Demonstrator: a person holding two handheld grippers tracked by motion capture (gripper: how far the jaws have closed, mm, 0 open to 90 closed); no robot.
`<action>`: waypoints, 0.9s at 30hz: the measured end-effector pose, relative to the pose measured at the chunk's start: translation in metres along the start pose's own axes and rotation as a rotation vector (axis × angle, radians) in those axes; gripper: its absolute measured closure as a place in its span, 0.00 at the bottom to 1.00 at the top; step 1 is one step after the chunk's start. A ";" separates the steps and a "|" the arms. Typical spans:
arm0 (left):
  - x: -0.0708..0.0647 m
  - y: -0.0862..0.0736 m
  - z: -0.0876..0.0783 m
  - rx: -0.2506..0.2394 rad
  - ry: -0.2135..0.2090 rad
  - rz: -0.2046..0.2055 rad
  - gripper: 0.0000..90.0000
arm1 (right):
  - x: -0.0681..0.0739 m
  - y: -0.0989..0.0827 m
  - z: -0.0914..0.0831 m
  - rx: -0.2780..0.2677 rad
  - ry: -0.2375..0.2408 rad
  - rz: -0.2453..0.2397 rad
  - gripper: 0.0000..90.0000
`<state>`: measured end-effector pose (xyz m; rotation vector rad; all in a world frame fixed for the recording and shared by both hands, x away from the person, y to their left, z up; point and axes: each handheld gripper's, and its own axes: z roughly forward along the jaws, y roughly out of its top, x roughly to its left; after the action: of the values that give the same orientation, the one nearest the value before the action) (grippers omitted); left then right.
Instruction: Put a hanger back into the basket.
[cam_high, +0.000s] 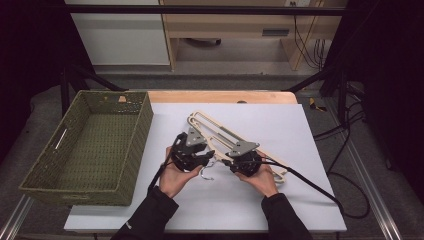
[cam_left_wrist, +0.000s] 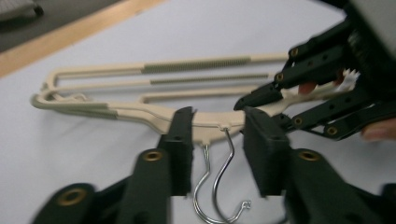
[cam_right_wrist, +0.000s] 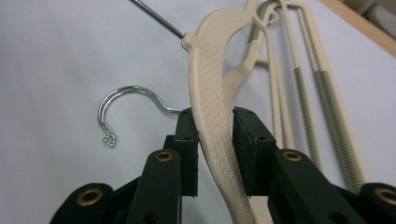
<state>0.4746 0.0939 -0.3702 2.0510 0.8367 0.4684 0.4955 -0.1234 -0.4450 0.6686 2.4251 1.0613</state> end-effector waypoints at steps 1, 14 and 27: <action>0.003 0.001 -0.008 -0.019 0.000 0.008 0.56 | -0.001 0.001 -0.002 -0.002 -0.009 -0.012 0.81; 0.029 -0.030 -0.073 -0.117 -0.045 -0.004 0.22 | -0.015 0.004 -0.041 -0.037 -0.178 -0.026 0.95; 0.028 -0.052 -0.077 -0.116 -0.062 0.014 0.16 | -0.016 0.012 -0.087 -0.155 -0.081 0.022 0.96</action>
<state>0.4289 0.1796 -0.3691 1.9560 0.7415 0.4486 0.4652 -0.1743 -0.3787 0.6745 2.2444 1.1935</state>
